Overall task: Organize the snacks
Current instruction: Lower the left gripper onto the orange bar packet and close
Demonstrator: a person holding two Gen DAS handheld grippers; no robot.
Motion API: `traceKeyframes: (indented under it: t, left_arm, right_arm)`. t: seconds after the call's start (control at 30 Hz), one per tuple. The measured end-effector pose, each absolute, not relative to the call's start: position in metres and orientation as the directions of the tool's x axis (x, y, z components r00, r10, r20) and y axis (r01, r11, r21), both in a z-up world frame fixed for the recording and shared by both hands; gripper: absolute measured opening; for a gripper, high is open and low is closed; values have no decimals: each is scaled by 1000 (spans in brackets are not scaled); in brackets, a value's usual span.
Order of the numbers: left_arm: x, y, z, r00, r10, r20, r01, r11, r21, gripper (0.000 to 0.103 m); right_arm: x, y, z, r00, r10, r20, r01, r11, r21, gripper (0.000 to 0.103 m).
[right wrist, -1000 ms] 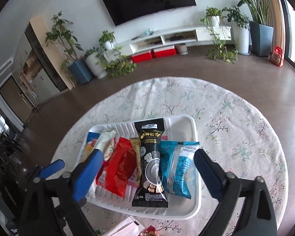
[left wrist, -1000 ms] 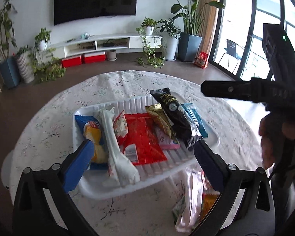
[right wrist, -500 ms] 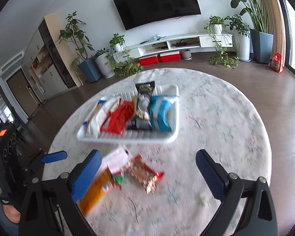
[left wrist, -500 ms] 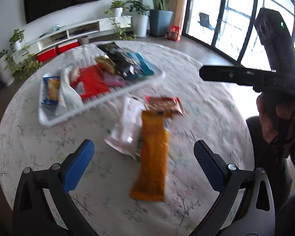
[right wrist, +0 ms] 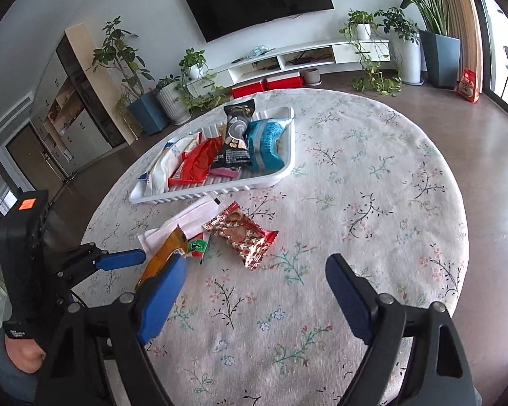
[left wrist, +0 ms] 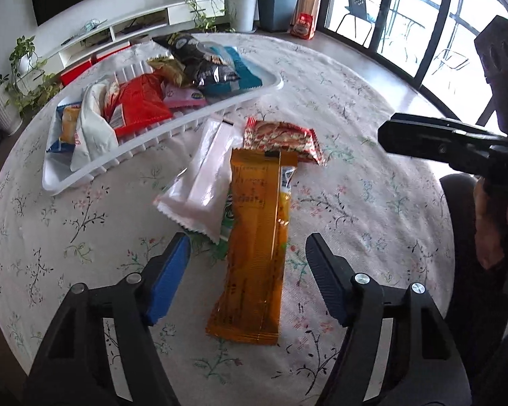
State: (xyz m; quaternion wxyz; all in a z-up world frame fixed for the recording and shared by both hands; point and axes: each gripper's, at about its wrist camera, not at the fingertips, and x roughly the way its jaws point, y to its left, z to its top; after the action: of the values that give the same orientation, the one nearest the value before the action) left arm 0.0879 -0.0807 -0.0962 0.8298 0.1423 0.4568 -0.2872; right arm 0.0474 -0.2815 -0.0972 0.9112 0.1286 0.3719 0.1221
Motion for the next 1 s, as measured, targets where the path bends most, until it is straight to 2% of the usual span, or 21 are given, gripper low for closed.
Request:
traceKeyframes:
  t: [0.03, 0.07, 0.1, 0.2, 0.67, 0.87, 1.0]
  left_arm:
    - [89, -81, -99, 413, -341, -845, 607, 794, -24, 66]
    - [89, -81, -101, 408, -338, -848, 607, 794, -24, 59]
    - [90, -80, -102, 404, -340, -850, 607, 794, -30, 48]
    - [92, -78, -105, 396, -342, -852, 601, 798, -41, 35]
    - [82, -61, -96, 374, -399, -837, 596, 795, -112, 24]
    - [71, -35, -85, 380, -430, -819, 556, 814, -169, 24]
    - [64, -16, -81, 375, -453, -809, 526, 822, -216, 23]
  right_arm:
    - [48, -283, -98, 692, 318, -648, -124, 937, 328, 87]
    - [48, -283, -99, 690, 318, -649, -121, 936, 331, 87]
    - [47, -283, -99, 690, 319, -650, -119, 936, 333, 87]
    - [46, -282, -101, 687, 322, -652, -120, 935, 335, 85]
    - [48, -270, -103, 666, 321, -673, -147, 941, 303, 81]
    - [55, -263, -102, 656, 313, -687, -198, 949, 244, 78]
    - [69, -255, -101, 641, 301, -706, -275, 949, 156, 77]
